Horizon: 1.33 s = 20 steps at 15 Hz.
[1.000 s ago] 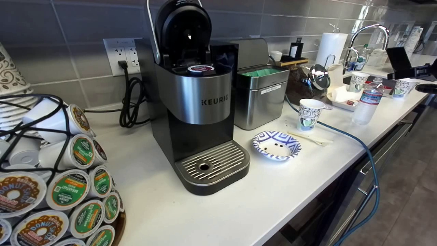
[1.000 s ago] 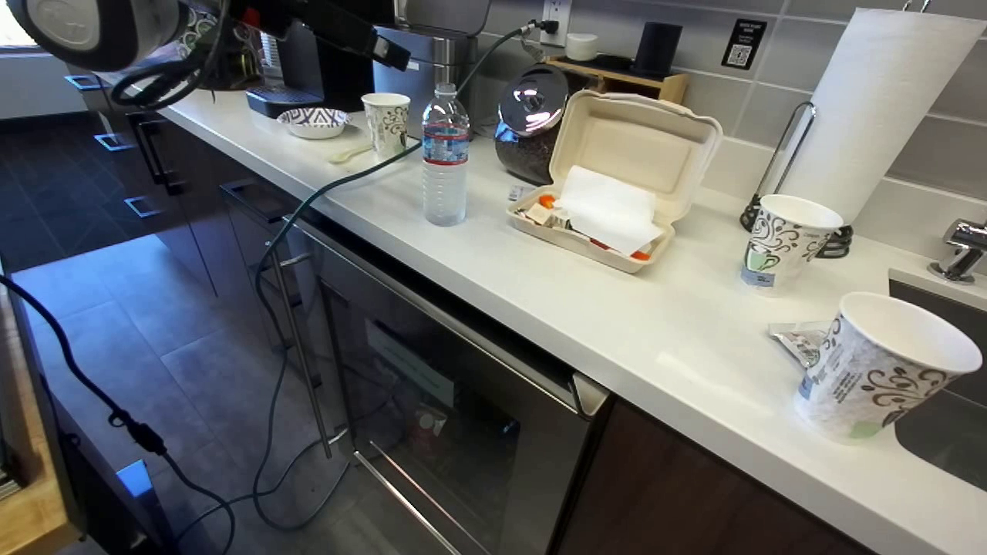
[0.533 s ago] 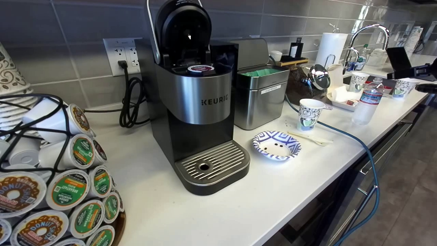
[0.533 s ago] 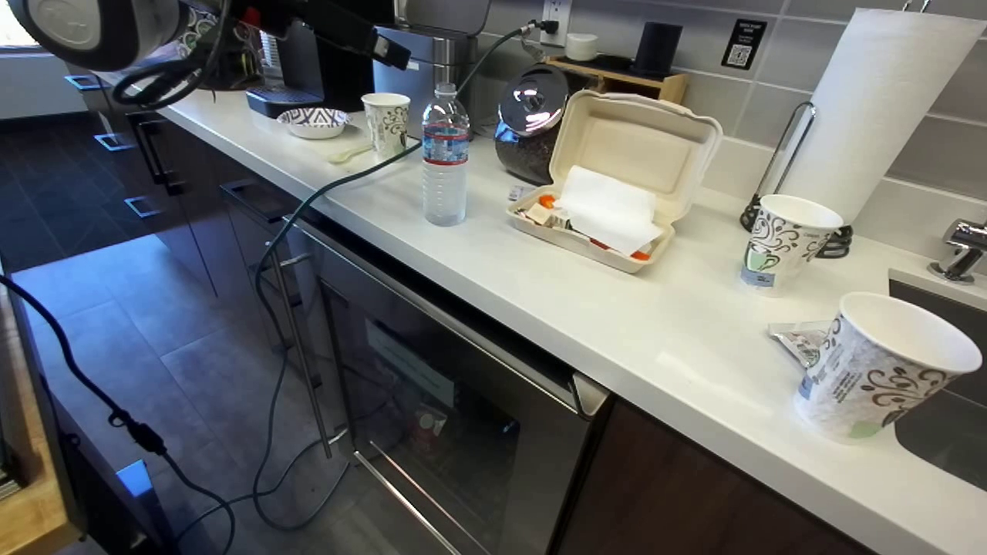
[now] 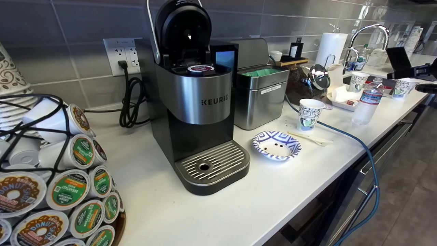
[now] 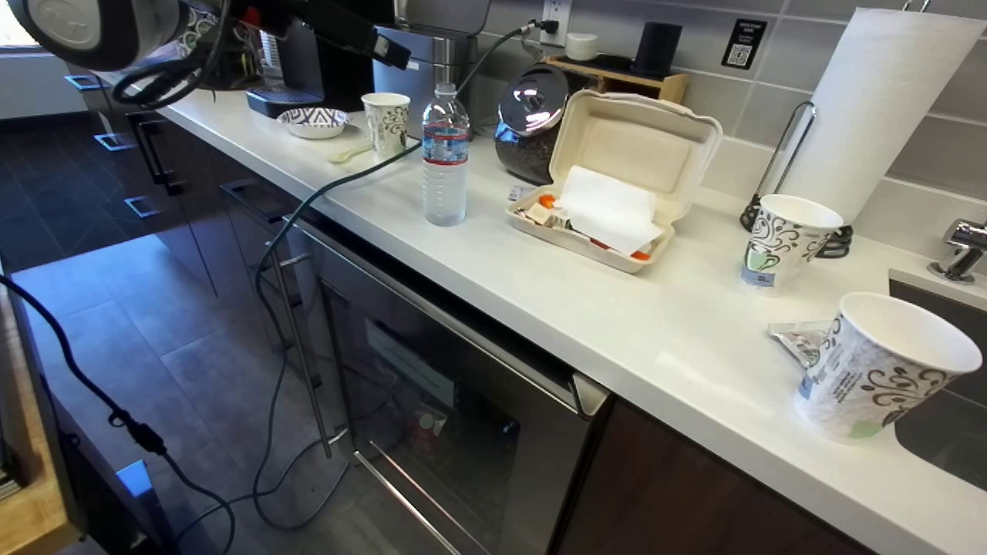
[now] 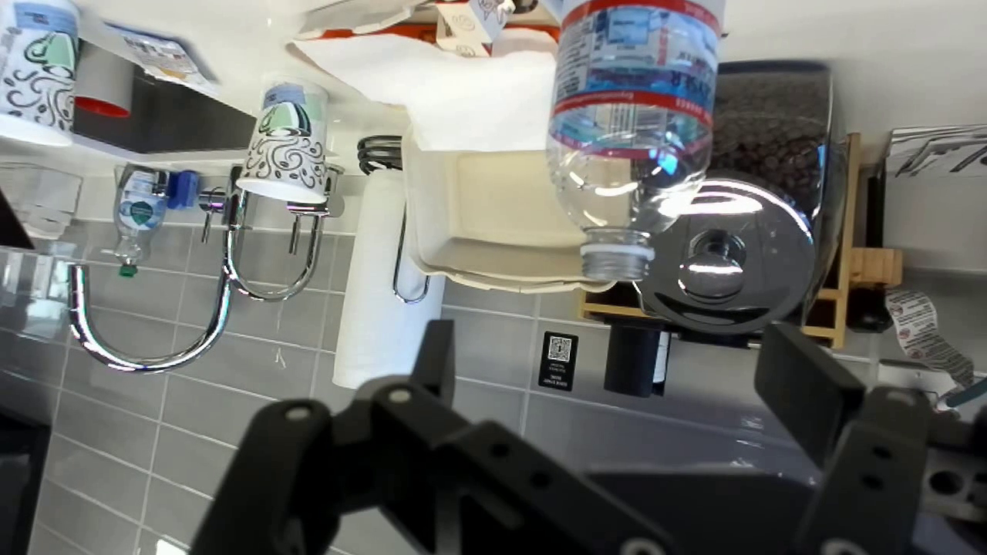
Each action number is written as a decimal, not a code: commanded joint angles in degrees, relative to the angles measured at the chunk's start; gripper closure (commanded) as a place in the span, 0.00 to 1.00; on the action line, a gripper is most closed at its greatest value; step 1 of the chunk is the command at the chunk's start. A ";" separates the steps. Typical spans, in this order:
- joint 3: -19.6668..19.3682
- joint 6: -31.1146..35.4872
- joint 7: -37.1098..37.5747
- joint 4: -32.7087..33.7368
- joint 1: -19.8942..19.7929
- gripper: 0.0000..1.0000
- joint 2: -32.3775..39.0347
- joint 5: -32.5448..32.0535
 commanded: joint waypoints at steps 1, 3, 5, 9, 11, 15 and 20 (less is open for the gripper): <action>1.15 0.02 0.24 0.02 -1.31 0.00 0.06 -0.34; 1.15 0.02 0.24 0.02 -1.31 0.00 0.06 -0.34; 0.85 -1.43 2.02 0.12 -1.58 0.00 -0.07 -4.78; -0.79 -2.16 3.32 0.18 -3.46 0.00 0.35 -14.79; -3.91 -1.09 7.69 0.18 -4.49 0.00 0.20 -24.21; -3.44 -0.68 8.32 0.37 -5.09 0.00 -0.03 -25.70; -3.48 -0.67 8.82 0.40 -5.10 0.00 -0.04 -26.43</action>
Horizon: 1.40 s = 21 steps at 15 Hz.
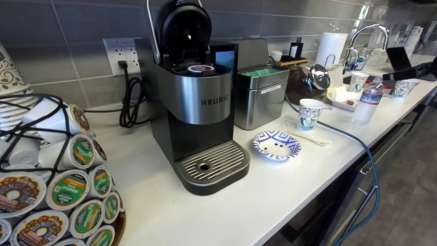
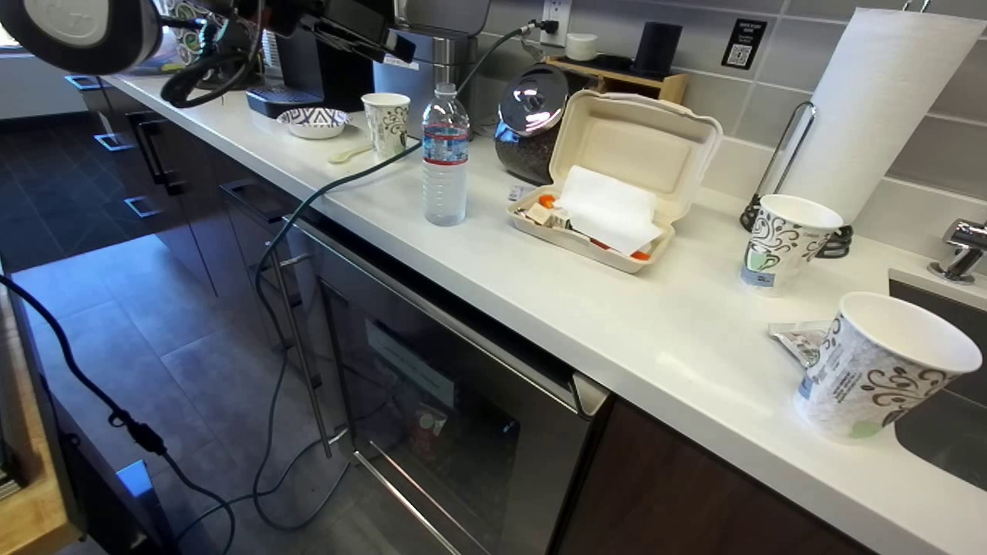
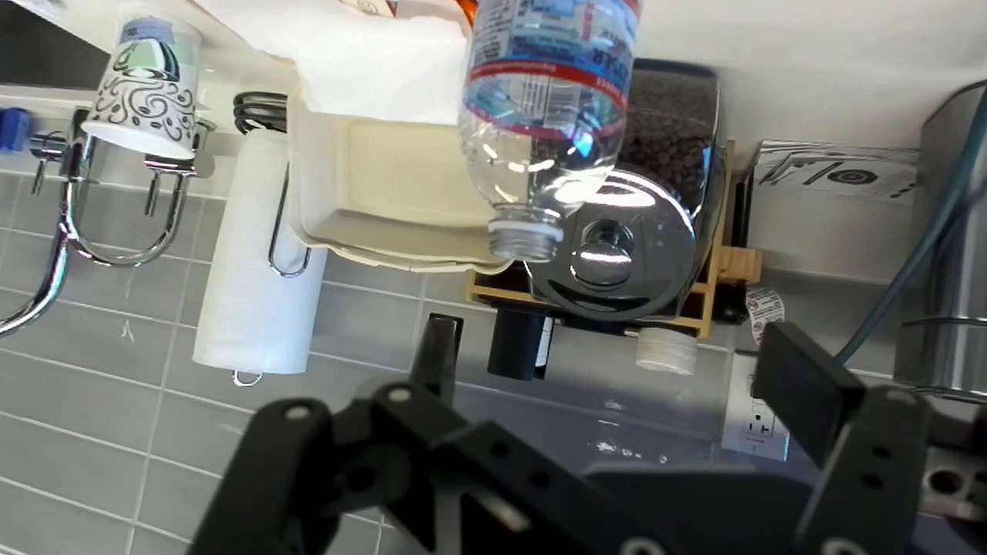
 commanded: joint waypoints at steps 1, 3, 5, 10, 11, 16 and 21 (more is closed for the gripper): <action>1.04 -0.05 -0.08 0.00 -0.92 0.00 -0.04 0.21; 1.04 -0.05 -0.07 0.00 -0.91 0.00 -0.04 0.20; 1.04 -0.05 -0.07 0.01 -0.92 0.00 -0.04 0.19; -3.20 0.60 11.31 6.70 -2.20 0.00 3.36 -16.00; -4.21 0.97 14.70 8.16 -2.77 0.00 3.97 -20.60; -7.46 5.15 32.27 14.27 -6.56 0.00 9.47 -42.14; -4.96 11.58 38.84 17.33 -12.17 0.00 15.82 -44.94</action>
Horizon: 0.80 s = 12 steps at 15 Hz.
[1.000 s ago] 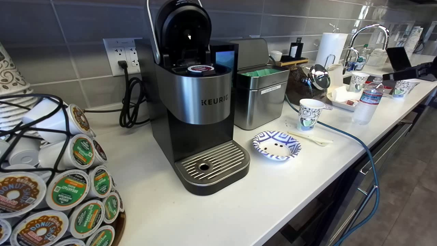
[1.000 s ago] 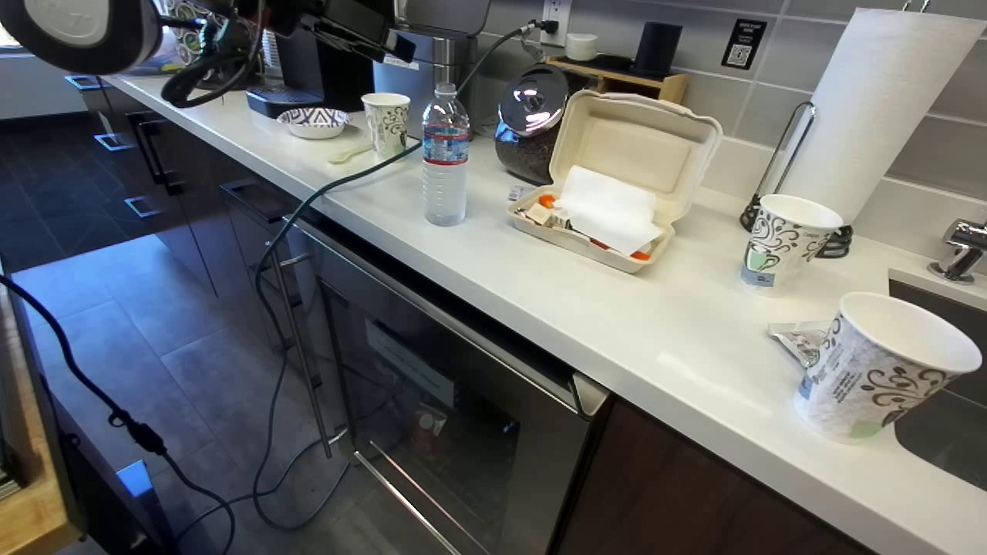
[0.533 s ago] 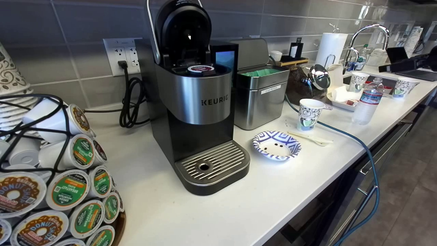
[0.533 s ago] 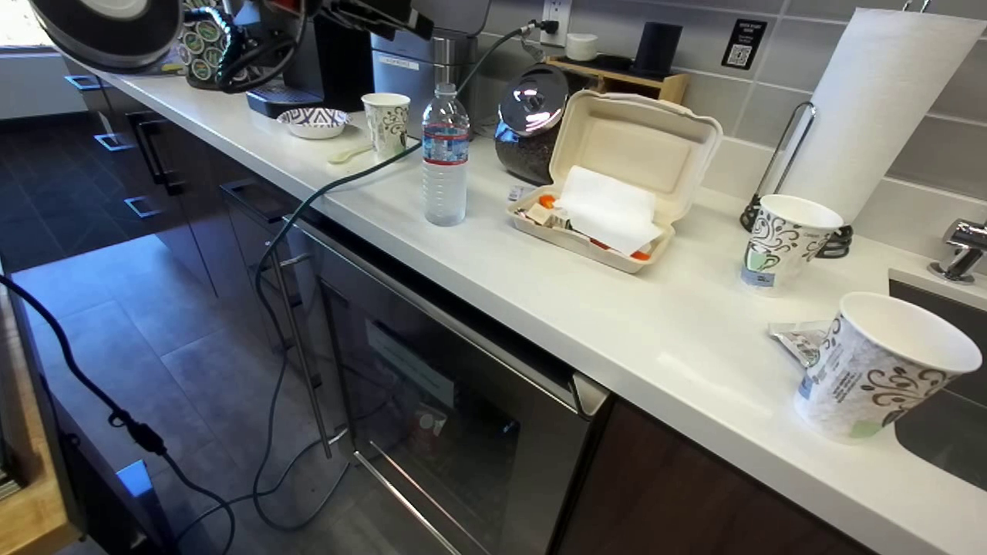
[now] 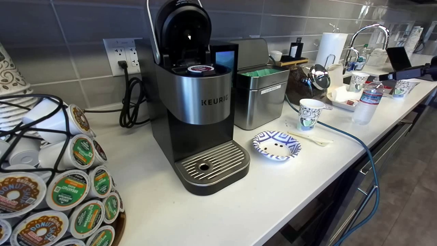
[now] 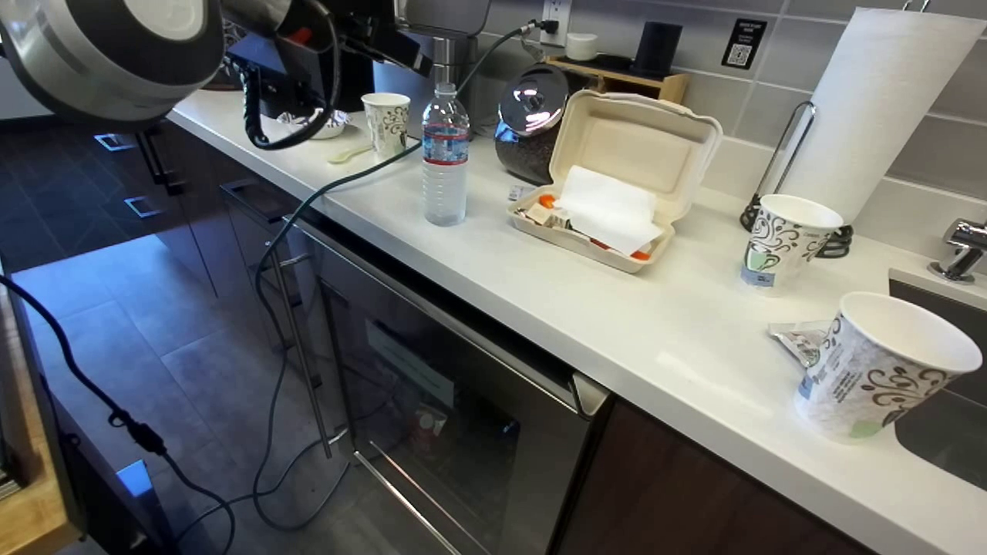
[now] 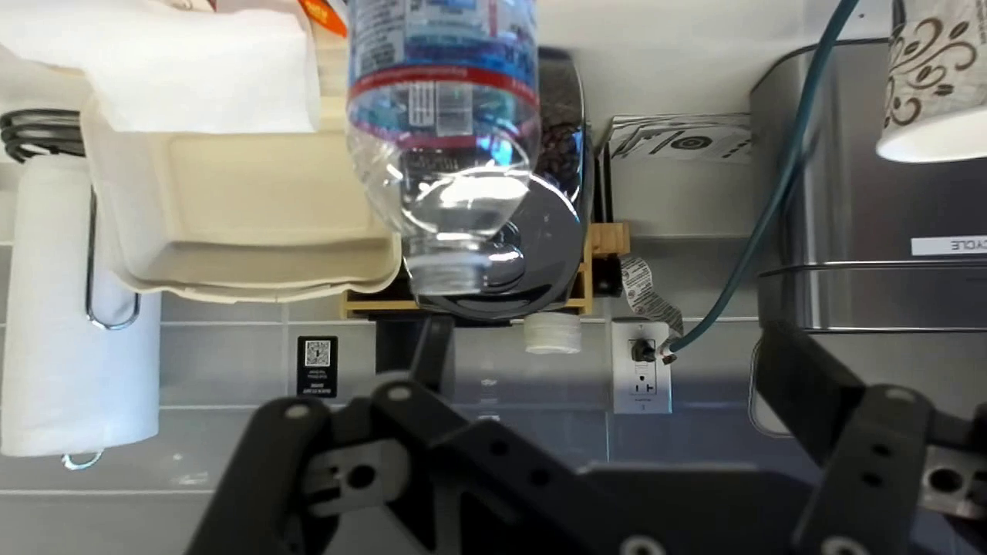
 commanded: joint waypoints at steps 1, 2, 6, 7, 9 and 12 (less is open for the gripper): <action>3.09 0.83 0.54 0.43 -3.46 0.00 1.23 0.41; 3.58 1.39 1.50 1.07 -4.50 0.00 2.32 0.38; 5.27 4.32 -1.21 1.21 -5.41 0.00 4.72 4.17; 5.55 4.78 -3.70 0.29 -5.31 0.00 4.46 6.41; 6.27 6.19 -7.81 -1.52 -5.01 0.00 4.46 10.69; 6.66 9.29 -11.75 -3.66 -5.44 0.00 5.25 13.76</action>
